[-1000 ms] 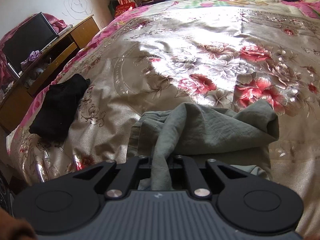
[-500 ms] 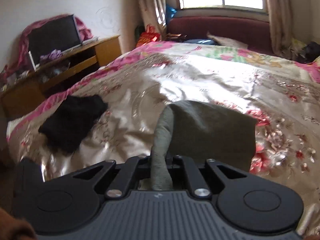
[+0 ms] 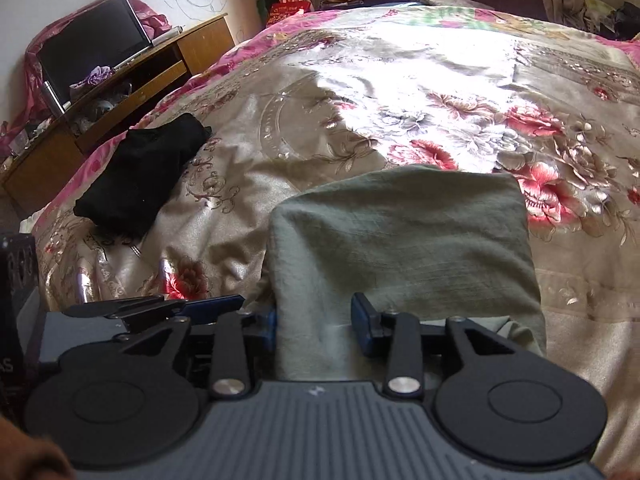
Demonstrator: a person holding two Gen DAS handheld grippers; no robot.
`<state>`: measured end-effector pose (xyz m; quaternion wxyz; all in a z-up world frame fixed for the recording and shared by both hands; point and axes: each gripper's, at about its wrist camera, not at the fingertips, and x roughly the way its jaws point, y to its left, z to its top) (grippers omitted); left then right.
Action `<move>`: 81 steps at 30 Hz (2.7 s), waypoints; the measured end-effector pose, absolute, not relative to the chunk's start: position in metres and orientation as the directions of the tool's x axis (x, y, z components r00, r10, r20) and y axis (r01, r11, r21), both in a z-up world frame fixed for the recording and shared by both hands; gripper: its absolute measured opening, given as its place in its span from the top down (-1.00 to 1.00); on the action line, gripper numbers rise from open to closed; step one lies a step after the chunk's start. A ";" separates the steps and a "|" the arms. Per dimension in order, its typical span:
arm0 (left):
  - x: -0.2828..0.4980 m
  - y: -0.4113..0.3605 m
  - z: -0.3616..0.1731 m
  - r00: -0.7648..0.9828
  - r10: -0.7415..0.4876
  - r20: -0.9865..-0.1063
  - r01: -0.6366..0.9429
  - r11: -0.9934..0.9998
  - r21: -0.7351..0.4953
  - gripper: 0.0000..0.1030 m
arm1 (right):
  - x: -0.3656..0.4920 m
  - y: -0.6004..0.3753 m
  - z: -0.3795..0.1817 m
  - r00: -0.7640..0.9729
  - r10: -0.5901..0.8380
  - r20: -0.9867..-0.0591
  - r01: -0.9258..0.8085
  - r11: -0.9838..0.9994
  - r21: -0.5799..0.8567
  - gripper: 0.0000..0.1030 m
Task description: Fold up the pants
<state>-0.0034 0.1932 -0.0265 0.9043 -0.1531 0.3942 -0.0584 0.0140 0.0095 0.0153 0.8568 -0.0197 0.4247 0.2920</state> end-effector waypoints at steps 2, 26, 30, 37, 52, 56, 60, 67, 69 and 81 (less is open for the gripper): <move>-0.005 0.190 -0.022 0.697 -0.209 -0.686 -0.003 0.956 -0.295 -0.43 | 0.011 0.005 0.020 0.492 0.470 -0.733 -0.529 0.830 0.177 0.27; 0.052 0.229 -0.008 0.761 -0.023 -0.648 -0.052 0.994 -0.095 -0.42 | 0.043 0.032 -0.010 0.405 0.591 -0.698 -0.413 0.799 0.437 0.77; 0.034 0.241 -0.011 0.749 0.010 -0.663 -0.095 0.991 -0.093 -0.42 | 0.038 0.045 -0.016 0.424 0.581 -0.695 -0.424 0.805 0.415 0.66; 0.024 0.227 0.004 0.769 -0.029 -0.639 -0.041 0.995 -0.094 -0.43 | 0.015 0.004 0.004 0.415 0.634 -0.652 -0.448 0.767 0.460 0.24; 0.050 0.191 0.005 0.680 -0.172 -0.713 0.134 0.985 -0.110 -0.44 | -0.020 -0.056 0.023 0.536 0.582 -0.612 -0.535 0.795 0.287 0.20; 0.048 0.193 0.010 0.670 -0.201 -0.715 0.156 0.979 -0.129 -0.46 | -0.001 -0.075 0.026 0.586 0.561 -0.584 -0.511 0.816 0.271 0.09; 0.061 0.190 0.005 0.631 -0.236 -0.739 0.171 0.971 -0.165 -0.50 | 0.029 -0.084 0.007 0.519 0.596 -0.613 -0.505 0.792 0.342 0.05; 0.076 0.180 0.002 0.593 -0.246 -0.767 0.193 0.968 -0.161 -0.50 | 0.008 -0.076 -0.008 0.263 0.714 -0.649 -0.609 0.645 0.463 0.05; 0.082 0.173 0.002 0.607 -0.203 -0.768 0.182 0.977 -0.115 -0.41 | -0.007 -0.071 -0.015 0.202 0.725 -0.658 -0.617 0.616 0.490 0.05; 0.112 0.165 0.014 0.623 -0.180 -0.761 0.243 0.970 -0.030 0.56 | -0.024 -0.059 -0.007 0.203 0.736 -0.645 -0.686 0.577 0.442 0.05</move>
